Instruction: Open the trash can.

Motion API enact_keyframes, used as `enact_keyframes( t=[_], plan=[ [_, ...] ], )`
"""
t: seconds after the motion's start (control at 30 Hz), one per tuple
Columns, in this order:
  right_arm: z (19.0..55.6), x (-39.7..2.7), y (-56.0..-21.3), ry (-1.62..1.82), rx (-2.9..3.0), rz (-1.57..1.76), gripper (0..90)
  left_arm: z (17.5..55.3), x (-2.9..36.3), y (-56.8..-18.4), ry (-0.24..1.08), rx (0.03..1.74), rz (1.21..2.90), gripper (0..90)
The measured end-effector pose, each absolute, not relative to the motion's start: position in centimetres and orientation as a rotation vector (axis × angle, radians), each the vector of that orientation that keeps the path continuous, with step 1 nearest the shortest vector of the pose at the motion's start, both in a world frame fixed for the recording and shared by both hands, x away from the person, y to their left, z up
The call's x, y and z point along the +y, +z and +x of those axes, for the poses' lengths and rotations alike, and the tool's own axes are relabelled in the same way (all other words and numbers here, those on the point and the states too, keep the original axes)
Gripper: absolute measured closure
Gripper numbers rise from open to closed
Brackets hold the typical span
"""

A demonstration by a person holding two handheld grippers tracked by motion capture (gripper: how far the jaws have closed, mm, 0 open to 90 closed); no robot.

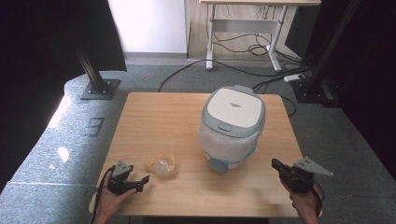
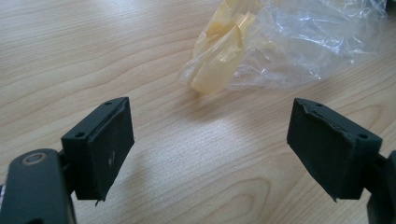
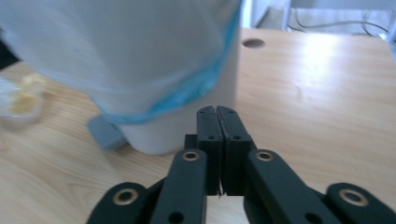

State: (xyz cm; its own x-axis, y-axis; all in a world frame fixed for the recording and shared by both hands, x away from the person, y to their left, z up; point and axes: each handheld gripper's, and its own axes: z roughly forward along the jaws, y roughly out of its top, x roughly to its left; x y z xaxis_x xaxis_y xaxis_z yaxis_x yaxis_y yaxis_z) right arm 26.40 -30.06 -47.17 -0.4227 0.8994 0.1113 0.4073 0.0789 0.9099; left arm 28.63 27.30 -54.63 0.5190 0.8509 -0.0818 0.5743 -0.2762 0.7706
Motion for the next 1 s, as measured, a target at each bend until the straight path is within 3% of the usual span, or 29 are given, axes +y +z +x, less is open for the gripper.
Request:
enact_keyframes(
  t=[0.57,1.0],
  plan=[
    [26.8,-27.2,-37.7,1.568,1.934,1.006,89.9,29.0,26.9,-54.7,0.436,1.157,1.988,14.8],
    [29.4,-23.9,-35.4,1.578,2.019,0.940,89.9,29.1,26.6,-54.7,0.437,1.158,1.988,14.9]
  ],
)
